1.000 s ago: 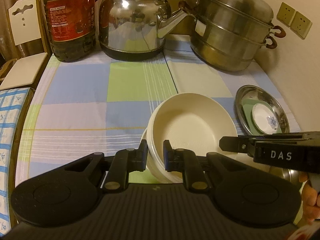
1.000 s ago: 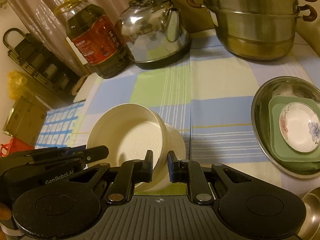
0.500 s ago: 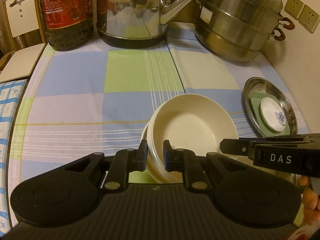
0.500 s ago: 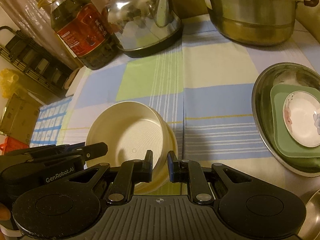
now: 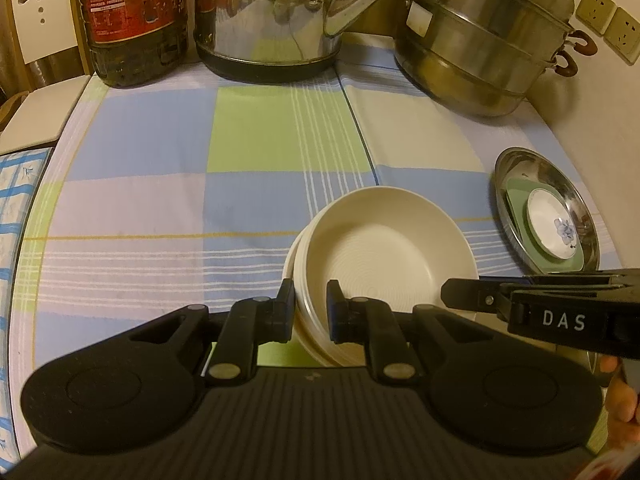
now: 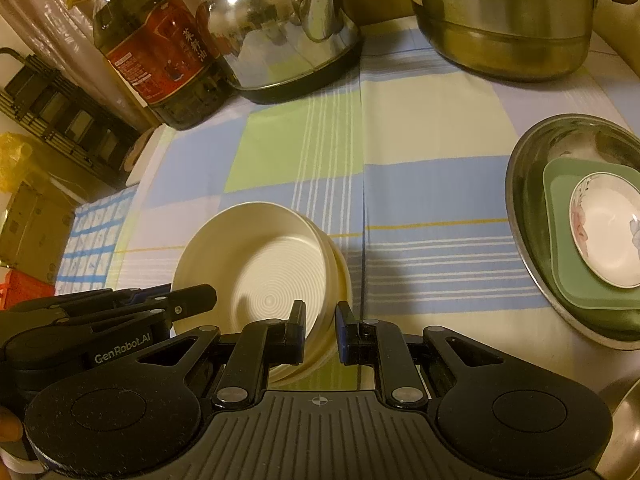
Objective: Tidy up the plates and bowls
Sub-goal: 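Carry the cream tub with the right gripper onto the white floral bowl, then open the right gripper to release the tub and lift away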
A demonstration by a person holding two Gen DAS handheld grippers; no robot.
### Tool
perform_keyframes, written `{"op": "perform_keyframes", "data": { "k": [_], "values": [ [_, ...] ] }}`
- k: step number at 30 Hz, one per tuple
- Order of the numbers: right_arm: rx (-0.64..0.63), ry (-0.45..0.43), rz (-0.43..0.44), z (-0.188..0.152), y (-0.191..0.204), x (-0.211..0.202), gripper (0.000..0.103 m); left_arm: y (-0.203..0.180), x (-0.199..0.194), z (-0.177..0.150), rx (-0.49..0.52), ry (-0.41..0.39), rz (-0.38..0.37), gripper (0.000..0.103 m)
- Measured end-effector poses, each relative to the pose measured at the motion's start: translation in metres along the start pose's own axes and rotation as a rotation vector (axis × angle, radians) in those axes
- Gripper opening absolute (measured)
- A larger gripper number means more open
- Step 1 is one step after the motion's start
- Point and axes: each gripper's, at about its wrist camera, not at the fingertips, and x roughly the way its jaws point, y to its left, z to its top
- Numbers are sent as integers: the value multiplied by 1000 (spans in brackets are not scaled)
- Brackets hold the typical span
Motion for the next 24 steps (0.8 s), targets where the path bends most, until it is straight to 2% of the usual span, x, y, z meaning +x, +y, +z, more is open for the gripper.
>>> {"op": "perform_keyframes", "data": {
  "k": [14, 19, 21, 23, 24],
  "values": [
    [4, 3, 1, 0, 0, 1, 16, 0, 1, 1, -3, 5, -1, 15],
    [-2, -9, -3, 0, -1, 0, 18, -1, -4, 1, -4, -11, 12, 19],
    [1, -23, -4, -1, -1, -4, 22, -2, -8, 1, -1, -22, 15, 19],
    [5, -47, -1, -3, -2, -11, 38, -3, -15, 1, 4, -37, 21, 19],
    [4, -60, -1, -5, 0, -15, 41, -4, -19, 1, 7, -48, 22, 19]
  ]
}}
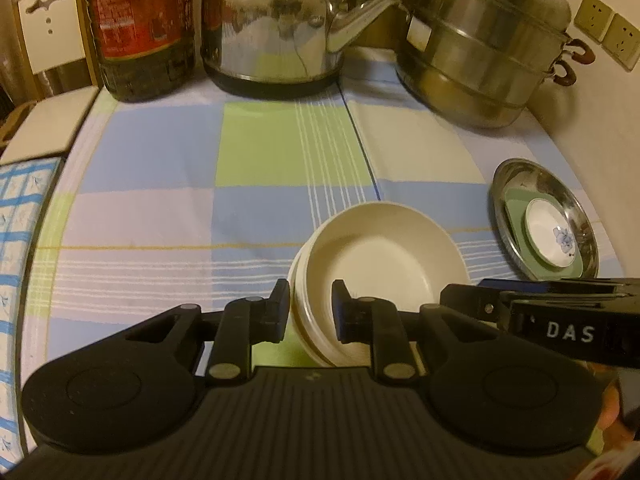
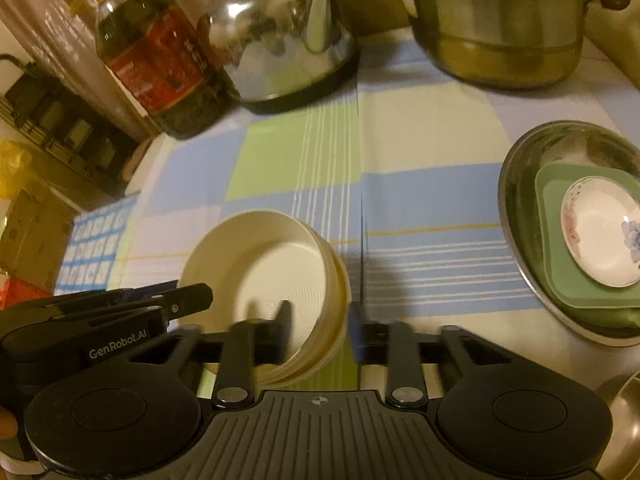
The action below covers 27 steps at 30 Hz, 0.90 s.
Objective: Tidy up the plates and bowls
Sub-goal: 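Open the right gripper to release the tub and lift away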
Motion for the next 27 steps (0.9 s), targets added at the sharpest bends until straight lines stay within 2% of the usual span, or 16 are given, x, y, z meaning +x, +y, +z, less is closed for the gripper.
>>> {"op": "perform_keyframes", "data": {
  "k": [6, 14, 27],
  "values": [
    [10, -67, 8, -11, 1, -32, 46, -4, -31, -6, 24, -53, -13, 21],
    [20, -126, 14, -47, 0, -78, 51, -8, -69, -36, 42, -52, -30, 23],
    [-37, -98, 68, -119, -15, -137, 59, -39, -124, -118, -10, -20, 23, 23]
  ]
}}
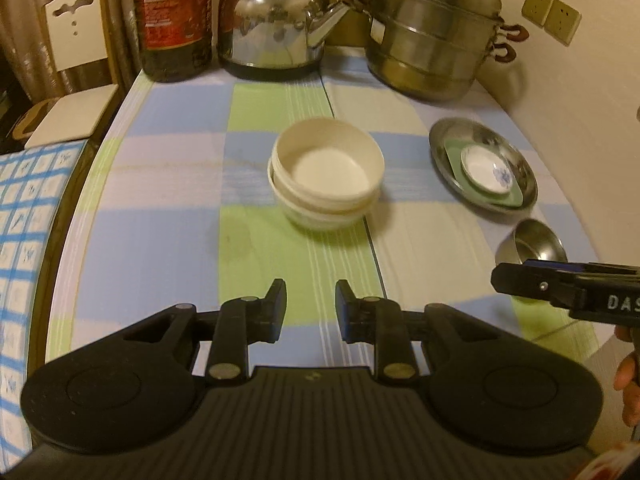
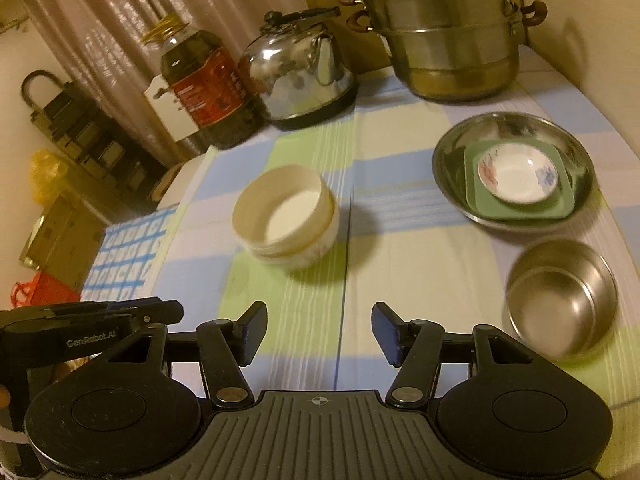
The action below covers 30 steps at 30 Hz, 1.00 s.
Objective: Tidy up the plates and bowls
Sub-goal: 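Open the right gripper to release the tub and lift away, then move the right gripper to the small steel bowl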
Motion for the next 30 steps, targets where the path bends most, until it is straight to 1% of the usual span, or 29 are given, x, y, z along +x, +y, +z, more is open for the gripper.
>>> {"op": "perform_keyframes", "data": {
  "k": [8, 17, 22, 30],
  "values": [
    [-62, 49, 7, -41, -11, -30, 62, -31, -22, -46, -34, 32, 35, 23],
    [-83, 87, -5, -78, -32, -62, 63, -64, -42, -88, -60, 38, 48, 23],
    [-82, 90, -11, -91, -45, -78, 63, -82, -49, -102, -64, 36, 46, 23],
    [-78, 84, -18, -102, -61, -98, 63, -107, -58, -116, -63, 25, 46, 23]
  ]
}}
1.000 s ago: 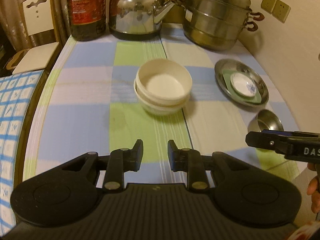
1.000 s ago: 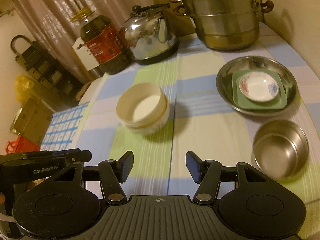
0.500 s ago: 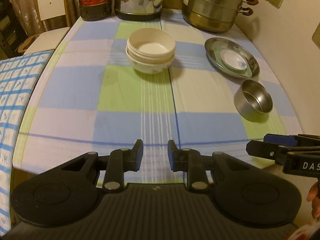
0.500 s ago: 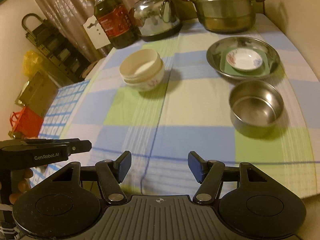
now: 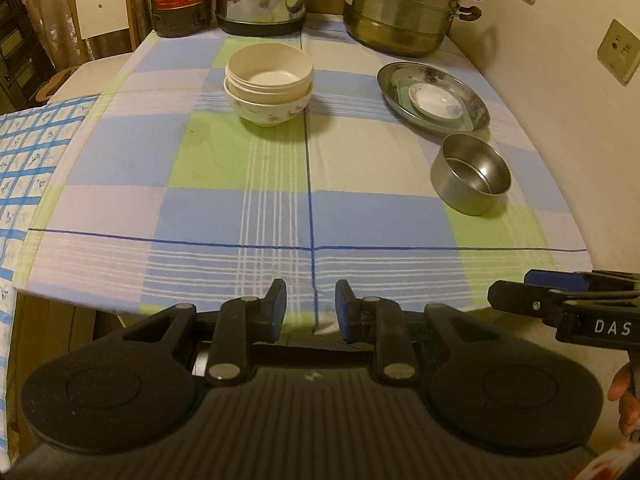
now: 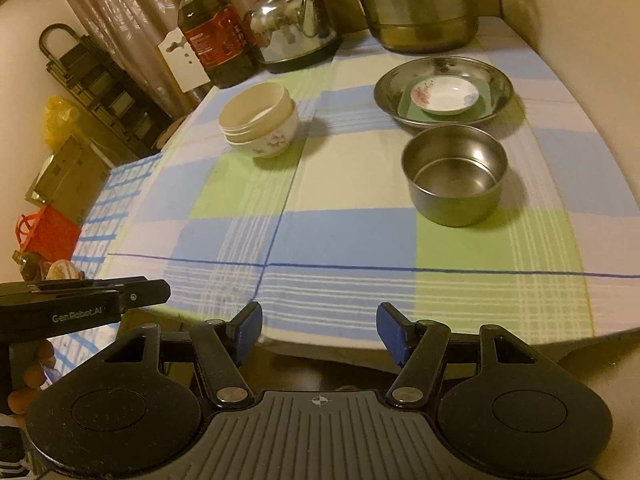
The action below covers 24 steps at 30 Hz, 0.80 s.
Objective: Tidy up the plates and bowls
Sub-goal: 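Move the right gripper to the small steel bowl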
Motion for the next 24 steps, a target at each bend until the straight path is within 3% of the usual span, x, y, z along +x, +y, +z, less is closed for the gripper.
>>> {"op": "perform_keyframes", "data": {
  "k": [16, 24],
  "values": [
    [3, -2, -45, -10, -24, -14, 63, -30, -3, -11, 17, 1, -16, 23],
    [25, -6, -81, -2, -38, -10, 63, -44, 12, 5, 66, 0, -53, 23]
  ]
}}
